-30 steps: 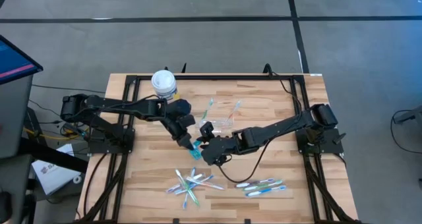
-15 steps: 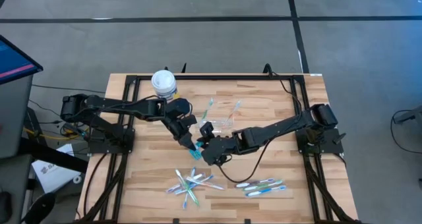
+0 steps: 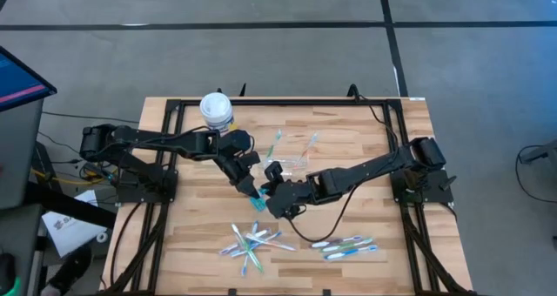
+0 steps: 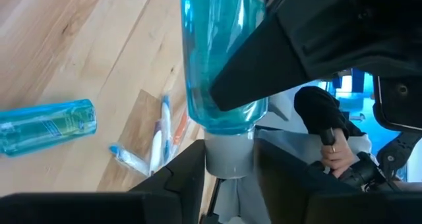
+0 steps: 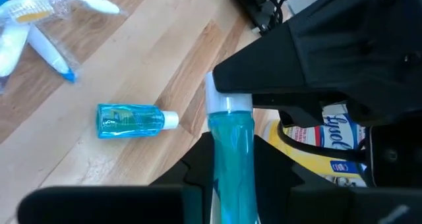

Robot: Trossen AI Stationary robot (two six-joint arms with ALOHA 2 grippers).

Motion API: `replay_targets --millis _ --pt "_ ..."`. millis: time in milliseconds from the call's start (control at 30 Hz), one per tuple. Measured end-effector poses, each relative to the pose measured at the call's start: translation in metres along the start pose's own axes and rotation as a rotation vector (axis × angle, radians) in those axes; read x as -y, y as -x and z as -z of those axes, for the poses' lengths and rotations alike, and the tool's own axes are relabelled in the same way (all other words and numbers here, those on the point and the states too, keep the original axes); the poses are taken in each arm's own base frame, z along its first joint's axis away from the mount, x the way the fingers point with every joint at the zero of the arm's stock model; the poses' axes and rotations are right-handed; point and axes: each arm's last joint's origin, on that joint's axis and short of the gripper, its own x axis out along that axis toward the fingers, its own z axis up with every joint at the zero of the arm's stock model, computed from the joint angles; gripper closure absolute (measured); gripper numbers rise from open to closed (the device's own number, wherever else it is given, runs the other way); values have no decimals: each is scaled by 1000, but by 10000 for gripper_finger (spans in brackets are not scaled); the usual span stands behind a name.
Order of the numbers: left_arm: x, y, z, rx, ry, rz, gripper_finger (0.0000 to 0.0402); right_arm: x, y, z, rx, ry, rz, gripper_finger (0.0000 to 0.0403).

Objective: Pick & Place toothbrushing station
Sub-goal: Put the left blue mouthwash into the transparent organizer

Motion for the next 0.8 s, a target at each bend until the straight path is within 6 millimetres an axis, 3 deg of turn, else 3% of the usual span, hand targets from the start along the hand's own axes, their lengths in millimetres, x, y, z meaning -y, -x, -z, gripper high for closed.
replay_targets --millis 433,800 --pt "4 7 1 59 -116 -26 265 5 -3 10 -31 -186 -67 338" --pt "31 42 10 267 -293 -48 264 9 -11 26 -69 -339 -130 339"
